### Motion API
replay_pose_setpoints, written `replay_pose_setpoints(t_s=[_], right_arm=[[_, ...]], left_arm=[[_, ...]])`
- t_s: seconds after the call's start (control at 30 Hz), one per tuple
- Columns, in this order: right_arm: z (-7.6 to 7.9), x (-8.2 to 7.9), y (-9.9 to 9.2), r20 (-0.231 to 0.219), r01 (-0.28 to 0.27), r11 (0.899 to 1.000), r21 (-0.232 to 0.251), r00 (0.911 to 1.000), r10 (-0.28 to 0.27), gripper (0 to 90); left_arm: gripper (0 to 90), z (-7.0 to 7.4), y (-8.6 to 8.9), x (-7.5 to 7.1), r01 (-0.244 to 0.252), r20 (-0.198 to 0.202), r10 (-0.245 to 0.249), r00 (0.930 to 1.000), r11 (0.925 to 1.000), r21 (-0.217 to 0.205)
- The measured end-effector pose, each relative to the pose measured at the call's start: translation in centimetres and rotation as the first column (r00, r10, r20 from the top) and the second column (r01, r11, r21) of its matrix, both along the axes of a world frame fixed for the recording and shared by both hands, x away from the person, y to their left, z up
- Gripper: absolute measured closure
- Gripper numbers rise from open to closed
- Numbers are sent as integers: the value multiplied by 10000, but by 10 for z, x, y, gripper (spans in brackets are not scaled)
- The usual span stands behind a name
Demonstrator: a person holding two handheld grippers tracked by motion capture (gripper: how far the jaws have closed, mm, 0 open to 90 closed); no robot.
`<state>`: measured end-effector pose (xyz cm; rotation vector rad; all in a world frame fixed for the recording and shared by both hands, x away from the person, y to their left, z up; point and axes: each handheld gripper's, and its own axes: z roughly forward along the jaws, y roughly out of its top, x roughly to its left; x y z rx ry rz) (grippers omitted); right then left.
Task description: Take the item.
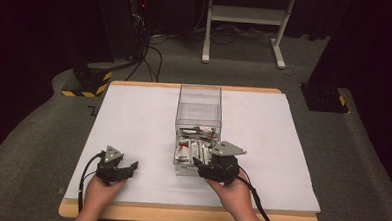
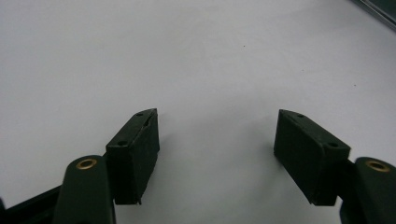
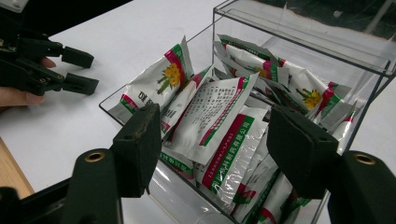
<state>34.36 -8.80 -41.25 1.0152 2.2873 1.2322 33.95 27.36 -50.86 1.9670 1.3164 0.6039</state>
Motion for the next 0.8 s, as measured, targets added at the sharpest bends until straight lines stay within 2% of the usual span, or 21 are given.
replay_pose_setpoints(t_s=[0.1, 0.57, 0.8], right_arm=[[-1, 0, 2, -101, 31, 10000, -24, 9999, -31, 368], [-10, 0, 3, -522, 298, 9995, 76, 9982, -293, 507], [-13, 2, 1, -904, 633, 9971, 430, 9941, -593, 614]], left_arm=[[311, 0, 0, 0, 5, -1, -5, 10000, 10000, 9], [311, 0, 0, 0, 3, -4, -3, 10000, 10000, 2], [311, 0, 0, 0, 3, -3, -3, 10000, 10000, 5]])
